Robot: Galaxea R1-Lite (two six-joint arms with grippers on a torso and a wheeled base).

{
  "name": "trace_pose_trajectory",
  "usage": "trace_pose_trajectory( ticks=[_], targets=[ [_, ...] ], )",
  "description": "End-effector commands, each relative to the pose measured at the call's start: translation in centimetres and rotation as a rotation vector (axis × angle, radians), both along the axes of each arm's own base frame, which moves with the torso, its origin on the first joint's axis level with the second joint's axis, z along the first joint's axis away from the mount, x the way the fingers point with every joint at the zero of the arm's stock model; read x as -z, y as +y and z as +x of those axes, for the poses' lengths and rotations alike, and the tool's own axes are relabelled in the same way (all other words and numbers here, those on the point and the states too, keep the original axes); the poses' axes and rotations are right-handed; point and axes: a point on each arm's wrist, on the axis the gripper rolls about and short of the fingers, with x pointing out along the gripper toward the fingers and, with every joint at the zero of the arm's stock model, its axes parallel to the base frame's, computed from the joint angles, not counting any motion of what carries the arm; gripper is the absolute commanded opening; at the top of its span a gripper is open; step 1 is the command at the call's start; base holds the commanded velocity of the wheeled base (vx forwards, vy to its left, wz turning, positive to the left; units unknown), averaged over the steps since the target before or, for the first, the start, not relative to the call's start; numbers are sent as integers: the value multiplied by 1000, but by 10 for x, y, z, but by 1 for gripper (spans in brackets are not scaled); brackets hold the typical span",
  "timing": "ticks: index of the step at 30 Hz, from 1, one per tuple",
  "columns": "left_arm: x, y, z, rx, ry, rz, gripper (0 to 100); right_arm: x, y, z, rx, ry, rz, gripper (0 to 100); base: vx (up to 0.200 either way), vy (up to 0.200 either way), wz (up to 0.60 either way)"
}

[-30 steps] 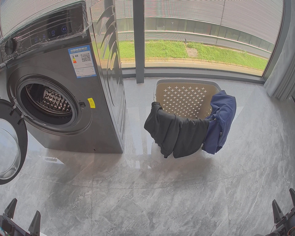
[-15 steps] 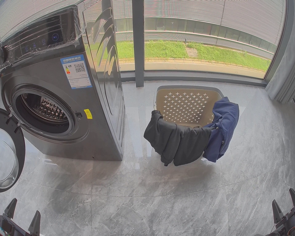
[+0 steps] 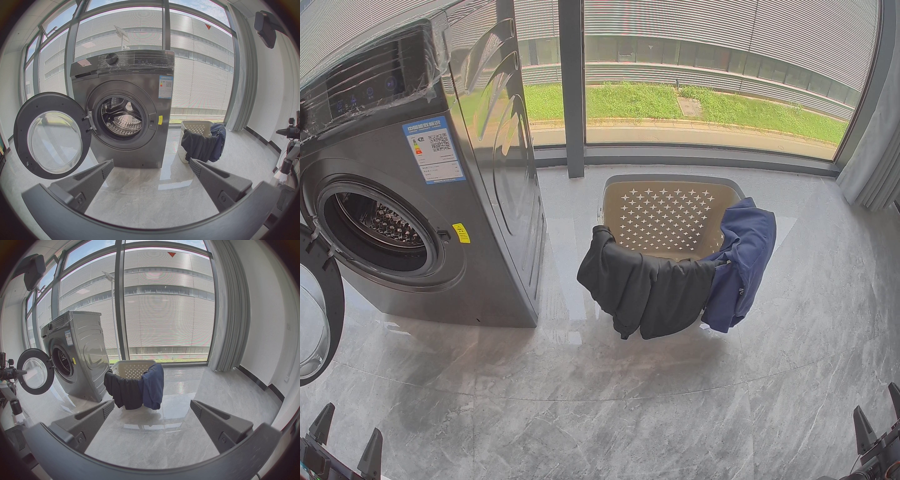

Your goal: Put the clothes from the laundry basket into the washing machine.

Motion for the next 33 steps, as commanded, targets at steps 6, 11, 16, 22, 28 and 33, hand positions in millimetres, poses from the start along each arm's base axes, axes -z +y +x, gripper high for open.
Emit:
trace_pose_trajectory(
  ticks=[6,11,16,22,28,33],
  targets=[
    [5,0,0,0,1,0,100,5,0,0,0,4,-1,100,0,-200,0],
    [5,0,0,-1,1,0,100,5,0,0,0,4,-1,100,0,-40,0],
    [5,0,0,0,1,0,100,5,0,0,0,4,0,100,0,0,0],
    [5,0,0,0,1,0,100,5,0,0,0,4,-1,100,0,0,0],
    [5,0,0,0,1,0,100,5,0,0,0,4,0,100,100,0,0],
    [5,0,0,0,1,0,100,5,0,0,0,4,0,100,120,0,0]
  ],
)
